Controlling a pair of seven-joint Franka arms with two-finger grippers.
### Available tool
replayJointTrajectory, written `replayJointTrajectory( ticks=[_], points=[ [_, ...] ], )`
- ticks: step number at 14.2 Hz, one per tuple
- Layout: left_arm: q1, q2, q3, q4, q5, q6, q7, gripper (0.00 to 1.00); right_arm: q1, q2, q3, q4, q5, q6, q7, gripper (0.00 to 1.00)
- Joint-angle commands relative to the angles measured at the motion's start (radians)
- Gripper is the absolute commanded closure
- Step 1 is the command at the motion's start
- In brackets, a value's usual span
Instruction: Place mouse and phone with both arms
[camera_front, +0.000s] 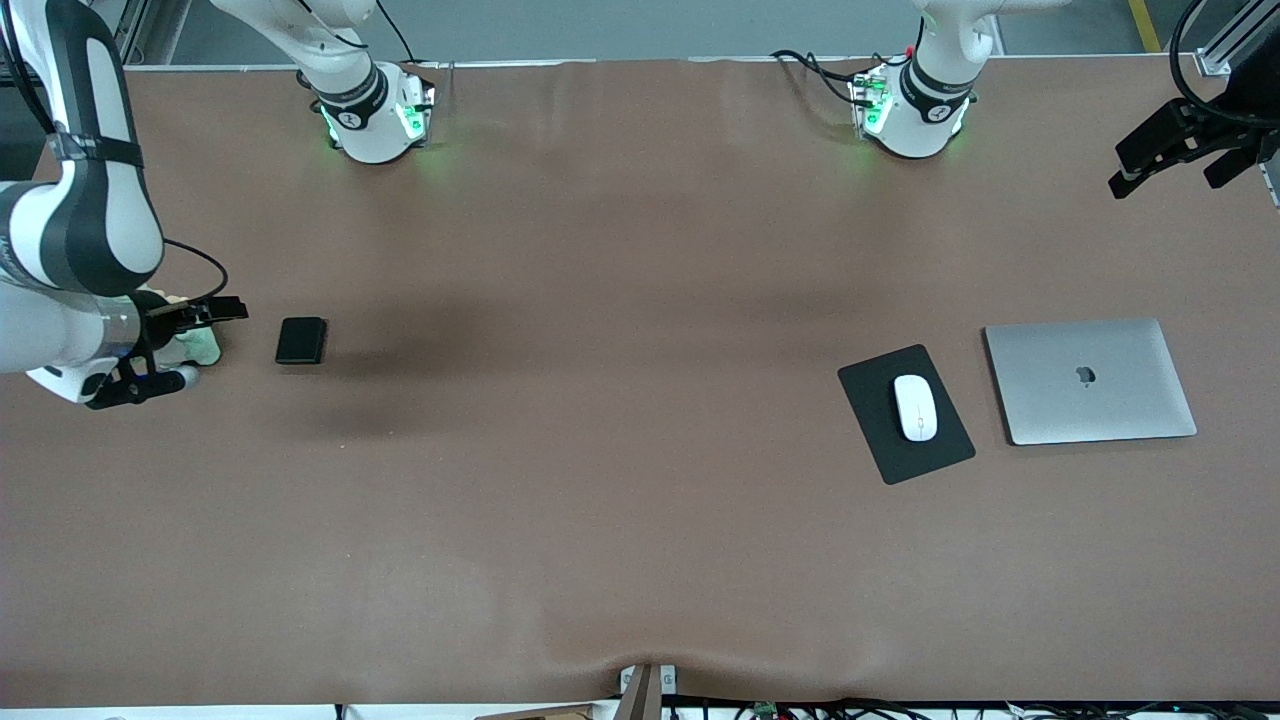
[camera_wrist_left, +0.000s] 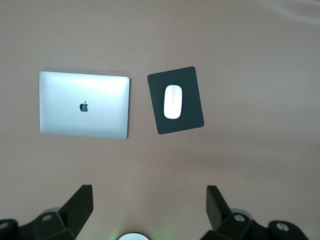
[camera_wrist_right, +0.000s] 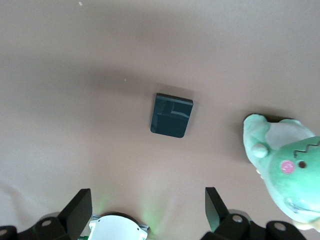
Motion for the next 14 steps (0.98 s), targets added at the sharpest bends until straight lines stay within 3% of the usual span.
replayJointTrajectory(
  ticks=[1,6,11,14],
  points=[
    [0.001,-0.012,-0.002,-0.002,-0.014,0.006,0.020,0.00,-0.003,0.031,-0.003,0.142,0.021,-0.131,-0.001,0.00],
    [-0.001,-0.012,-0.002,-0.002,-0.008,0.005,0.013,0.00,0.043,0.025,-0.007,0.308,-0.025,-0.245,0.002,0.00],
    [0.002,-0.006,-0.002,0.007,-0.003,-0.001,0.013,0.00,0.011,0.020,0.005,0.434,0.100,-0.389,-0.013,0.00],
    [0.002,-0.004,-0.002,0.012,-0.002,-0.012,0.012,0.00,0.066,-0.032,-0.001,0.445,0.085,-0.397,-0.001,0.00]
  ],
)
